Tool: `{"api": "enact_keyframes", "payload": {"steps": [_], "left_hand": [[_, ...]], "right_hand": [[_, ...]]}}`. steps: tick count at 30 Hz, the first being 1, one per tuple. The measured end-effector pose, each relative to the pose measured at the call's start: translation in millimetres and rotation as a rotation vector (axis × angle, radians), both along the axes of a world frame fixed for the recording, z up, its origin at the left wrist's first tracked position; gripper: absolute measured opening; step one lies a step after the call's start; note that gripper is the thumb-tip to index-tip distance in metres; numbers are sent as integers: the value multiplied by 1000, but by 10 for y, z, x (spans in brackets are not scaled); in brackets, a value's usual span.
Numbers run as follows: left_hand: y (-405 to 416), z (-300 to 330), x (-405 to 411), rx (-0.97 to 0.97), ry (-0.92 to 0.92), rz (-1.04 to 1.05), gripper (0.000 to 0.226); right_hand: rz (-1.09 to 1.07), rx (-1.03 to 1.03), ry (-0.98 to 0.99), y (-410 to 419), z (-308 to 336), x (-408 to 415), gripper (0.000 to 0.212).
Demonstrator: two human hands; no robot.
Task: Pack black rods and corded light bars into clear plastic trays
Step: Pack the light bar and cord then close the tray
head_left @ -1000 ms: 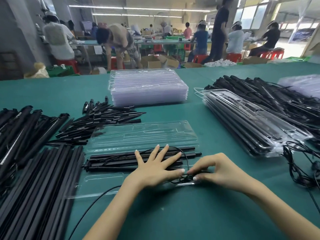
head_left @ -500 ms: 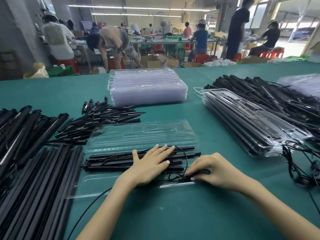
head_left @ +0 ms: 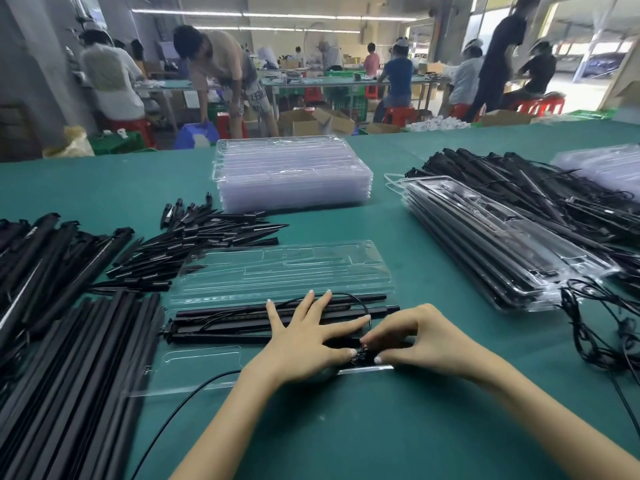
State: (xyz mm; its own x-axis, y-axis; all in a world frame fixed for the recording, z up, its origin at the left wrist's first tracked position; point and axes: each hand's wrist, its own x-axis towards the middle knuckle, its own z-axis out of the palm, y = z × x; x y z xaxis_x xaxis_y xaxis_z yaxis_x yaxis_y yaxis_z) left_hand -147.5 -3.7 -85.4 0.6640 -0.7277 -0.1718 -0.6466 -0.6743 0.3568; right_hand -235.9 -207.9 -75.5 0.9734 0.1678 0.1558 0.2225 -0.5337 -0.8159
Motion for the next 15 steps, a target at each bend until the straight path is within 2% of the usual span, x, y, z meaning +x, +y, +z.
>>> {"api": "enact_keyframes", "payload": {"steps": [2,6,11,15], "left_hand": [[2,-7,-14,-5,-8,6,43],[13,10,-22,-2,-1,5,44],[25,27,-17,11,-9,-11,46],[37,27,-29,7,-15,-17,45]], "right_hand": [[-90,10,-49,7,-23,-36,28],[-326,-342,-237,5,-87,-158,24],[-404,-141,-150,-108,-79,-304,26],[-386,-203,-71,-180,-40,-265,25]]}}
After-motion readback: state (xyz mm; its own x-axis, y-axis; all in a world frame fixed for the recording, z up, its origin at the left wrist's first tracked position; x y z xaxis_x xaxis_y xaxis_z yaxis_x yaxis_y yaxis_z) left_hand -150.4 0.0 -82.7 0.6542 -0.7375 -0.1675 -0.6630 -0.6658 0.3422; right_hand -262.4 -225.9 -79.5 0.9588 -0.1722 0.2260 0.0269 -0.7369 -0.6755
